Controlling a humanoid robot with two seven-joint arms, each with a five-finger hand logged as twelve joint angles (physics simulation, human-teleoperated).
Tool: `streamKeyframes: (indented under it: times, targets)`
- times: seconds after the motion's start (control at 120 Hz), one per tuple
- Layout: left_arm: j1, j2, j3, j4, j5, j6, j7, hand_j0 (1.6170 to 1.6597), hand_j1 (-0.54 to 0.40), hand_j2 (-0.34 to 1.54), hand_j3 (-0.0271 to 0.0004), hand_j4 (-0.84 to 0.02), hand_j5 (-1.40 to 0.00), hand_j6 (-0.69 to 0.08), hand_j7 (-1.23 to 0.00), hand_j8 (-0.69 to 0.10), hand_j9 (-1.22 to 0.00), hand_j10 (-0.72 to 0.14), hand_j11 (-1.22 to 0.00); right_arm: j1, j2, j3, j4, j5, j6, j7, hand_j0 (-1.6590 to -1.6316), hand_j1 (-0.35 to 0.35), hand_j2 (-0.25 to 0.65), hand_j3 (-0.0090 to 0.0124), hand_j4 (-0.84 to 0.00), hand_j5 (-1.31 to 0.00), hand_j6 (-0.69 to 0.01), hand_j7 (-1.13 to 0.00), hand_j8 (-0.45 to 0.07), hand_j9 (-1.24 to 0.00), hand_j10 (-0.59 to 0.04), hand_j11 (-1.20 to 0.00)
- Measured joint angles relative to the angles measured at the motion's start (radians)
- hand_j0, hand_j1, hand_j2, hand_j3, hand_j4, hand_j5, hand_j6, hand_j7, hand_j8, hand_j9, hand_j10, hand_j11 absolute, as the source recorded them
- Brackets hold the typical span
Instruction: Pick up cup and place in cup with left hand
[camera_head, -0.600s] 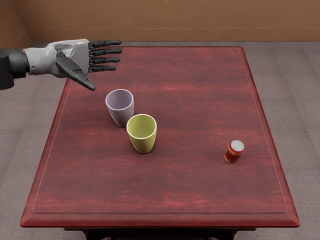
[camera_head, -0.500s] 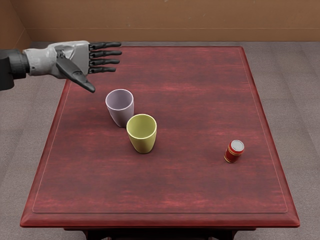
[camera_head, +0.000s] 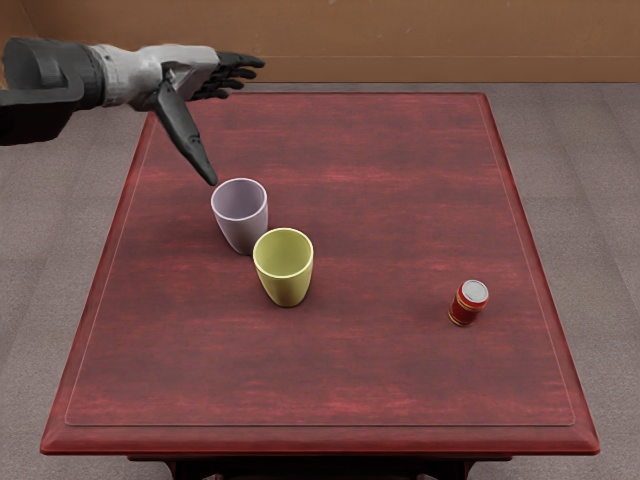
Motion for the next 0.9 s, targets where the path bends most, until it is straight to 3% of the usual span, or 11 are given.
streamKeyframes:
  times: [0.092, 0.158, 0.217, 0.258, 0.392, 0.558, 0.9]
  targets:
    - [-0.142, -0.135, 0.191, -0.116, 0.087, 0.217, 0.002, 1.6580, 0.348, 0.00, 0.0000, -0.002, 0.00, -0.003, 0.00, -0.003, 0.00, -0.002, 0.00, 0.000, 0.000, 0.000, 0.000, 0.000, 0.000, 0.000, -1.6580, -0.349, 0.000, 0.0000, 0.000, 0.00, -0.001, 0.00, 0.000, 0.00, 0.000, 0.00]
    - [-0.190, -0.201, 0.316, -0.173, 0.118, 0.315, 0.003, 1.6580, 0.348, 0.00, 0.0000, -0.002, 0.00, -0.002, 0.00, -0.002, 0.00, -0.002, 0.00, 0.000, 0.000, 0.000, 0.000, 0.000, 0.000, 0.000, -1.6581, -0.349, 0.000, 0.0000, -0.001, 0.00, -0.001, 0.00, -0.001, 0.00, 0.000, 0.00]
    - [-0.250, -0.262, 0.410, -0.210, 0.133, 0.362, 0.004, 1.6581, 0.349, 0.00, 0.0000, -0.002, 0.00, -0.002, 0.00, -0.002, 0.00, -0.002, 0.00, 0.000, 0.000, 0.000, 0.000, 0.000, 0.000, 0.000, -1.6581, -0.349, 0.000, 0.0000, -0.001, 0.00, -0.001, 0.00, -0.001, 0.00, 0.000, 0.00]
    - [-0.261, -0.278, 0.464, -0.232, 0.140, 0.383, 0.004, 1.6581, 0.349, 0.00, 0.0000, -0.002, 0.00, -0.002, 0.00, -0.002, 0.00, -0.001, 0.00, 0.000, 0.000, 0.000, 0.000, 0.000, 0.000, 0.000, -1.6581, -0.349, 0.000, 0.0000, -0.001, 0.00, -0.001, 0.00, -0.001, 0.00, 0.000, 0.00]
    - [-0.301, -0.343, 0.579, -0.264, 0.149, 0.413, 0.005, 1.6581, 0.345, 0.00, 0.0000, -0.005, -0.01, -0.005, -0.01, -0.005, -0.01, -0.005, -0.01, 0.000, 0.000, 0.000, 0.000, 0.000, 0.000, 0.000, -1.6581, -0.349, 0.000, 0.0000, -0.001, 0.00, -0.001, 0.00, -0.001, 0.00, 0.000, 0.00]
    - [-0.318, -0.401, 0.644, -0.280, 0.153, 0.424, 0.005, 1.6581, 0.295, 0.01, 0.0000, -0.046, -0.06, -0.047, -0.06, -0.046, -0.06, -0.046, -0.06, 0.000, 0.000, 0.000, 0.000, 0.000, 0.000, 0.000, -1.6581, -0.349, 0.000, 0.0000, -0.001, 0.00, -0.001, 0.00, -0.001, 0.00, 0.000, 0.00]
    - [-0.329, -0.458, 0.683, -0.283, 0.155, 0.495, 0.011, 1.6581, 0.142, 0.03, 0.0000, -0.173, -0.22, -0.174, -0.22, -0.174, -0.22, -0.173, -0.22, 0.000, 0.000, 0.000, 0.000, 0.000, 0.000, 0.000, -1.6581, -0.349, 0.000, 0.0000, -0.001, 0.00, -0.001, 0.00, -0.001, 0.00, 0.000, 0.00]
